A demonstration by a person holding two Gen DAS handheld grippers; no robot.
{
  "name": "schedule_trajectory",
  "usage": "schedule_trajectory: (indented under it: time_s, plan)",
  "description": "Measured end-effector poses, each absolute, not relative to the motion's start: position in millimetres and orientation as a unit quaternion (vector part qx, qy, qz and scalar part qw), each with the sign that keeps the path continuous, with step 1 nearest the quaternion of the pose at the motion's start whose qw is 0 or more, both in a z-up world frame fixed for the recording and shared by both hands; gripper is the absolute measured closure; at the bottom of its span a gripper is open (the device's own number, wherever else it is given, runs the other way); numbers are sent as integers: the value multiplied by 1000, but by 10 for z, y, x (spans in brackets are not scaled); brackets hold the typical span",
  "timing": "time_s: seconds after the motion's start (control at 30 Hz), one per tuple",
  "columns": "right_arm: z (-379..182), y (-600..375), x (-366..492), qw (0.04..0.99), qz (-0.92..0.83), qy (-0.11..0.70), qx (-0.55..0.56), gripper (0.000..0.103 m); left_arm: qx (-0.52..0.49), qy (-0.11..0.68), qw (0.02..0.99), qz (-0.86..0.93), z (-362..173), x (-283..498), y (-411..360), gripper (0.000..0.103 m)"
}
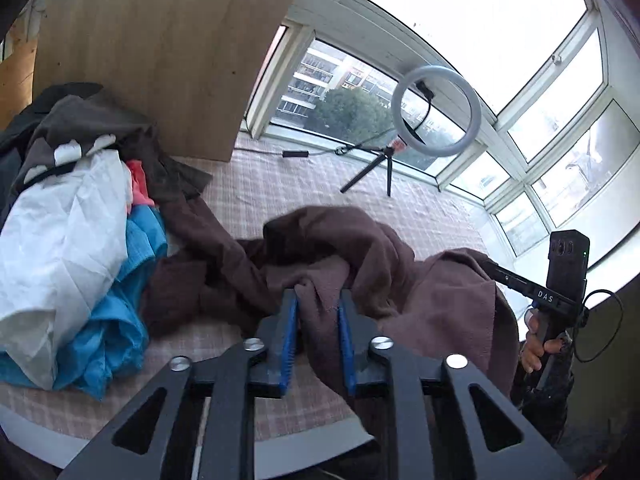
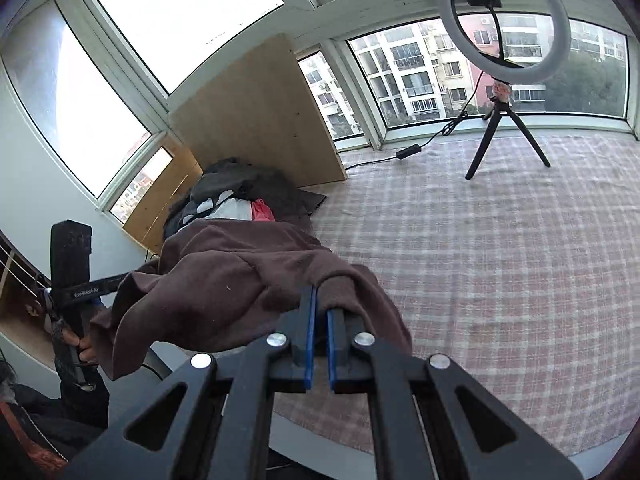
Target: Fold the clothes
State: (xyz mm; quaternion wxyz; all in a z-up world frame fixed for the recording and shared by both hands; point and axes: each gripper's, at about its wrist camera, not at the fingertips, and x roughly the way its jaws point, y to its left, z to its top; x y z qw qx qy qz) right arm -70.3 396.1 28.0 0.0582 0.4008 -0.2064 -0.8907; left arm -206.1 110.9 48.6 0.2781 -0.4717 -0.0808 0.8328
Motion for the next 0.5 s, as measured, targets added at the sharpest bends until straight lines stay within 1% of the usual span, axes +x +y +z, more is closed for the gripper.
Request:
schedule_trajectory:
  time_s: [0.03,0.07,0.1,0.13,0.17,0.2,0.23,0.33,0.43,0.5]
  plan:
    - [213,3999,-921,39,-889,-193,412,94,-473,-56,255,841,397,-2286,1196,30]
    - [67,4054,-1226,17,-882,-174,437,89,-476,-30,233,848,291,-2513,1290,31]
    - [-126,4147,-1514,-9,-871,-157,465,89,-483,7,205,851,159,-2720,1362,39]
    - [-365,4306,-1771,-41,-856,-152,492,89,-488,32,184,853,37,-2842,1388,67]
    - [-567,4433,-1937,-70,-838,-153,519,89,-492,54,165,853,-82,-2948,1405,82]
    - [-687,4508,-1999,-76,-831,-149,531,89,-501,58,174,846,-192,-2993,1395,81]
    - [-784,4572,-2034,-75,-827,-143,539,89,-511,59,189,837,-302,-3025,1380,77]
    - [-878,4645,-1936,-56,-833,-134,534,89,-521,80,227,819,-485,-2897,1671,65]
    - [-1006,4645,-1796,-60,-830,-92,547,89,-529,102,265,800,-660,-2755,1982,60]
    - [-1175,4662,-1724,-52,-813,-74,575,82,-533,116,289,786,-776,-2660,2189,59]
